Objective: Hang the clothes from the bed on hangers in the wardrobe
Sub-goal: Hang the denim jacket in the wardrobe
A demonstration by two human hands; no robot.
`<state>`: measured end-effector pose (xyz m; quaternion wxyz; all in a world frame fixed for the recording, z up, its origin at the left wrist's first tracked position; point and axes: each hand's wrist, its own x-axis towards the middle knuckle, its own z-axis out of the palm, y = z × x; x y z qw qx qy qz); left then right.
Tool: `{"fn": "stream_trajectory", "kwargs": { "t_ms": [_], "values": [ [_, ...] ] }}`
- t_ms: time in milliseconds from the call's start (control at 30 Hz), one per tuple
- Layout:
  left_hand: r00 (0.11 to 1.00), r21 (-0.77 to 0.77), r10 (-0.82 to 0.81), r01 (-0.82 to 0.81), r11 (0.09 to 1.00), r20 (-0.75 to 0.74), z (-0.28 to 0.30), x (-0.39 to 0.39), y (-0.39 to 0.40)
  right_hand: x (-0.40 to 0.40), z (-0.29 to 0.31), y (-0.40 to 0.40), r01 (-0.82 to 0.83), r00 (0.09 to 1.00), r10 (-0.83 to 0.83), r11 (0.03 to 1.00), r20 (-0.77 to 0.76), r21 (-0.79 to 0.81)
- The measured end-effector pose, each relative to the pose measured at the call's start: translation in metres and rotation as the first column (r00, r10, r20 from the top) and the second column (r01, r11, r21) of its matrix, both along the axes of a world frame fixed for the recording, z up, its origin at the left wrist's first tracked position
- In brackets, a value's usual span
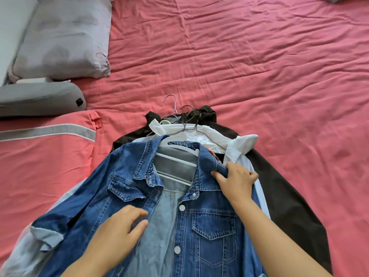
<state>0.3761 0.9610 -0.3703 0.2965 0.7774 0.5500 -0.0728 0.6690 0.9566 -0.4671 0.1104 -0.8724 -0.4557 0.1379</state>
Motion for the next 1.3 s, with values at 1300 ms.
{"fn": "stream_trajectory", "kwargs": {
  "t_ms": [1300],
  "values": [
    [0.856,0.81,0.423,-0.461,0.362,0.298,0.366,-0.481,-0.302,-0.476,0.468,-0.169,-0.845,0.288,0.947,0.181,0.144,0.503]
  ]
}}
